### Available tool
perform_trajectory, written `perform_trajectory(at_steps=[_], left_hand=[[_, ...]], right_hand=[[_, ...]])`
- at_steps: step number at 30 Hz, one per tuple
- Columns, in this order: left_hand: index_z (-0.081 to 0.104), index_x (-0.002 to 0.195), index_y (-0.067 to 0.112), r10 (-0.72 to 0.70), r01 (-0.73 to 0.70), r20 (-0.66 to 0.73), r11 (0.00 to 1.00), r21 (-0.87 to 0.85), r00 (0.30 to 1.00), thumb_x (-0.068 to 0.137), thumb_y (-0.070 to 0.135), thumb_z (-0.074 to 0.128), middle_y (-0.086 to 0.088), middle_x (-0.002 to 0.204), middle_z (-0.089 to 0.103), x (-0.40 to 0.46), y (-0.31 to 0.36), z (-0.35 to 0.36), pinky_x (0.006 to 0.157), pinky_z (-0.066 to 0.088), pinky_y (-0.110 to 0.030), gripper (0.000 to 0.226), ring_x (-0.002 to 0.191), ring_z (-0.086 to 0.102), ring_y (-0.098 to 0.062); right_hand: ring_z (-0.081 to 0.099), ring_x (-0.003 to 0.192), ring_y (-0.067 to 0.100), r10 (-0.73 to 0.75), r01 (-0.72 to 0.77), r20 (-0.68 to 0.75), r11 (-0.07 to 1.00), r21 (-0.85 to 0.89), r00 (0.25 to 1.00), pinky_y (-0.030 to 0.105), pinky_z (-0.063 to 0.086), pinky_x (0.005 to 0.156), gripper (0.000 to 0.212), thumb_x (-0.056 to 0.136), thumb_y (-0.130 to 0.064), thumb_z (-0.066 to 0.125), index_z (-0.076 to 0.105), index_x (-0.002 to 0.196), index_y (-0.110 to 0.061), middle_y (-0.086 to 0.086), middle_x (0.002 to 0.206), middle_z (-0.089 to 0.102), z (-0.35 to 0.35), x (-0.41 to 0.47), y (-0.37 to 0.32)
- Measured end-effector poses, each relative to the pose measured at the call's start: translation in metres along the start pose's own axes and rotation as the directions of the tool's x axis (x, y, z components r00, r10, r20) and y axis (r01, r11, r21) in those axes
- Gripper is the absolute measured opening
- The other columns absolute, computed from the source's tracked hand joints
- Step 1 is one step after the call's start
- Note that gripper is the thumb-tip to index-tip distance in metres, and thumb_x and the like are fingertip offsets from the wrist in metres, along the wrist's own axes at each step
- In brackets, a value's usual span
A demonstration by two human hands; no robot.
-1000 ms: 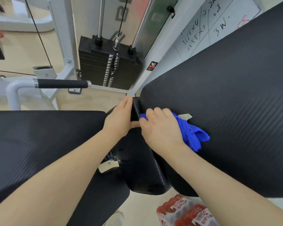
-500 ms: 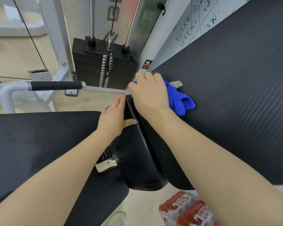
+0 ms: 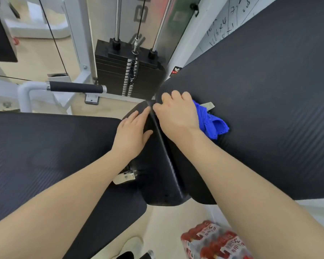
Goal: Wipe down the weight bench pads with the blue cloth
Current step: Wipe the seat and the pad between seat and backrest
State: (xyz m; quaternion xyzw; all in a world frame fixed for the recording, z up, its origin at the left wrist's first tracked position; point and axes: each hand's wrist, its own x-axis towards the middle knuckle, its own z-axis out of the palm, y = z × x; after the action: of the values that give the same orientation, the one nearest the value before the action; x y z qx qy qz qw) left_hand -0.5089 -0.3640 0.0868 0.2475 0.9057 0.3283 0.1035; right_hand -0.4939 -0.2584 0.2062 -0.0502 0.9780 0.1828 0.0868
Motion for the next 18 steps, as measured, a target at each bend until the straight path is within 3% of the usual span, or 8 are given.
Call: perform_trajectory(at_steps=[4,7,9,11,13,14,16,18], left_hand=[[0.010,0.148,0.017,0.036,-0.037,0.106,0.999,0.007,0.994,0.090,0.023,0.052,-0.002,0.155,0.020,-0.043,-0.002,0.010,0.117,0.018,-0.046,0.072,0.144,0.011,-0.026],[0.003,0.148,0.016,0.035,-0.036,0.180,0.999,0.001,0.983,0.086,0.026,0.058,0.001,0.158,0.007,-0.064,0.008,0.016,0.116,0.019,-0.044,0.084,0.145,0.004,-0.023],[0.001,0.148,0.014,0.075,-0.076,0.199,0.997,-0.003,0.977,0.083,0.024,0.060,-0.001,0.158,0.003,-0.072,0.017,0.018,0.118,0.016,-0.044,0.088,0.145,0.002,-0.024],[0.000,0.148,0.013,0.101,-0.108,0.216,0.994,0.020,0.971,0.081,0.023,0.060,-0.003,0.158,-0.003,-0.077,0.023,0.020,0.118,0.007,-0.037,0.090,0.145,-0.001,-0.023],[0.000,0.148,0.012,0.102,-0.114,0.221,0.993,0.042,0.970,0.080,0.024,0.062,-0.005,0.158,-0.006,-0.081,0.027,0.022,0.116,0.004,-0.034,0.092,0.145,-0.003,-0.024],[0.000,0.148,0.011,0.099,-0.114,0.220,0.992,0.060,0.971,0.079,0.026,0.064,-0.007,0.157,-0.007,-0.084,0.028,0.025,0.117,0.005,-0.035,0.095,0.145,-0.004,-0.025],[-0.001,0.147,0.008,0.091,-0.122,0.242,0.986,0.117,0.966,0.076,0.035,0.069,-0.011,0.156,-0.010,-0.091,0.028,0.031,0.119,0.008,-0.041,0.104,0.144,-0.005,-0.028],[-0.005,0.147,0.007,0.061,-0.109,0.293,0.983,0.151,0.954,0.070,0.049,0.072,-0.012,0.156,-0.012,-0.099,0.028,0.041,0.119,0.007,-0.041,0.116,0.144,-0.006,-0.028]], right_hand=[[0.046,0.092,0.024,-0.067,0.071,0.060,0.996,-0.062,0.996,0.036,0.033,0.081,0.015,0.091,-0.014,0.041,0.055,0.094,-0.018,0.004,0.093,0.048,0.008,-0.051,-0.014],[0.044,0.089,0.024,-0.137,0.134,0.291,0.990,0.030,0.947,0.035,0.029,0.076,0.009,0.086,-0.013,0.050,0.055,0.093,-0.017,0.004,0.093,0.049,0.022,-0.110,-0.027],[0.044,0.077,0.023,-0.200,0.208,0.400,0.978,0.024,0.894,0.034,0.032,0.070,0.008,0.073,-0.013,0.064,0.061,0.079,-0.017,0.004,0.083,0.053,0.029,-0.145,-0.030],[0.041,0.065,0.021,-0.243,0.251,0.332,0.968,0.021,0.911,0.032,0.032,0.062,0.014,0.058,-0.013,0.072,0.060,0.063,-0.018,0.002,0.070,0.052,0.029,-0.155,-0.026],[0.045,0.074,0.023,-0.243,0.256,0.253,0.967,-0.019,0.937,0.033,0.032,0.067,0.009,0.069,-0.012,0.066,0.061,0.074,-0.017,0.003,0.081,0.054,0.019,-0.141,-0.016],[0.048,0.081,0.025,-0.221,0.229,0.144,0.972,-0.046,0.965,0.034,0.034,0.070,0.008,0.074,-0.012,0.063,0.062,0.079,-0.016,0.004,0.086,0.055,0.012,-0.126,-0.009],[0.050,0.092,0.029,-0.078,0.075,-0.040,0.995,-0.070,0.996,0.038,0.035,0.078,0.012,0.082,-0.012,0.055,0.063,0.091,-0.015,0.007,0.098,0.056,-0.006,-0.090,0.008],[0.047,0.101,0.031,0.027,-0.029,-0.048,0.998,-0.056,0.999,0.040,0.033,0.084,0.022,0.088,-0.010,0.046,0.062,0.101,-0.016,0.009,0.108,0.054,-0.015,-0.070,0.022]])
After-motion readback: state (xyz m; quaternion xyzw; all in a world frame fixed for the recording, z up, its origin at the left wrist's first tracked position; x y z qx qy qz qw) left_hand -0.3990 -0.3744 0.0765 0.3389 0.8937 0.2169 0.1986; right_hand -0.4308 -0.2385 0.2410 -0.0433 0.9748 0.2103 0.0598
